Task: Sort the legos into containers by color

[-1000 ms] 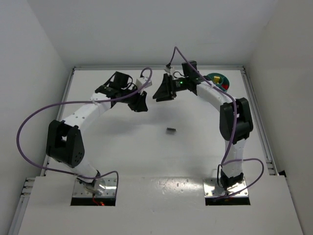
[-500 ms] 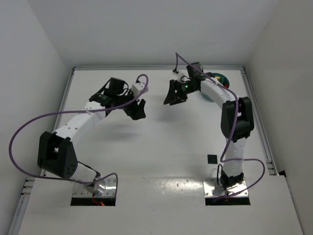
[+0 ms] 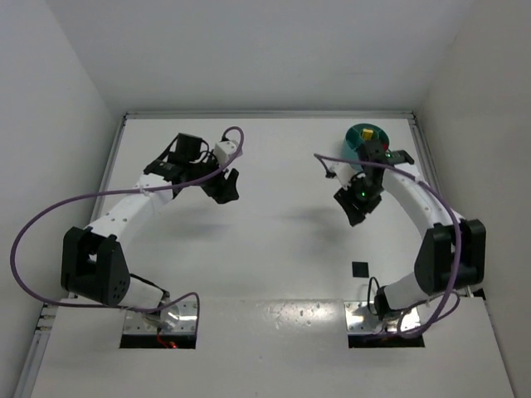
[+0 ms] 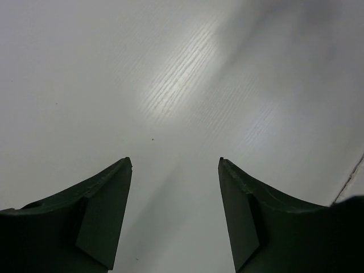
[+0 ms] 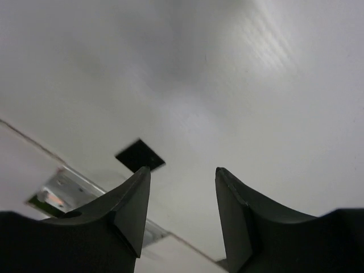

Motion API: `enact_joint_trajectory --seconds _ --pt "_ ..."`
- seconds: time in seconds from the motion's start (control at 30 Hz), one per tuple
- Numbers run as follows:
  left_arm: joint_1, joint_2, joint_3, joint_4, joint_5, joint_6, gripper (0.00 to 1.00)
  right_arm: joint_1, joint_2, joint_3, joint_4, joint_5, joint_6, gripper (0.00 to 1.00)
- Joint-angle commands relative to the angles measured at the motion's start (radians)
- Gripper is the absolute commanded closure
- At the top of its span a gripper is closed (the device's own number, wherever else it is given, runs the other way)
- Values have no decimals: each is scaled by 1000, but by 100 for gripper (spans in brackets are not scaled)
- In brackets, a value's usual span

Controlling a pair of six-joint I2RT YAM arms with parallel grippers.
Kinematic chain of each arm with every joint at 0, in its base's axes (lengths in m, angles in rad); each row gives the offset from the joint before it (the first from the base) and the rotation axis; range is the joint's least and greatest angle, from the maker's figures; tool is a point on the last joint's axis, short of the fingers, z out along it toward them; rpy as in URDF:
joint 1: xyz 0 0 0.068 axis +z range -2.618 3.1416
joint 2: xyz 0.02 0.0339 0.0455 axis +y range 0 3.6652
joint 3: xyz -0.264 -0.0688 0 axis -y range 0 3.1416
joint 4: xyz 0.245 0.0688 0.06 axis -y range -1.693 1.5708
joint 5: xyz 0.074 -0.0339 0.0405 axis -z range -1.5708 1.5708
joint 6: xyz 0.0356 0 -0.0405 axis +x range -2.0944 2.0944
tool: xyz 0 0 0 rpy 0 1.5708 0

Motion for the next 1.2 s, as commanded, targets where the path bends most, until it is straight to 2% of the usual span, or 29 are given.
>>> enact_joint_trajectory --seconds 0.0,0.13,0.2,0.37,0.7,1.17 --pt "20 -36 5 14 -4 24 32 -22 -107 -184 35 178 -265 50" --pt "29 -36 15 14 -4 24 32 -31 -273 -413 217 313 -403 52" --pt "40 -36 15 14 -4 24 32 -31 -345 -494 285 313 -443 53" --pt "51 -16 24 14 -4 15 32 -31 -372 -597 285 269 -534 53" --pt "71 25 33 14 5 15 32 -11 -248 -571 250 172 -578 53" --pt "71 70 33 14 5 15 32 55 -223 -550 181 62 -620 52"
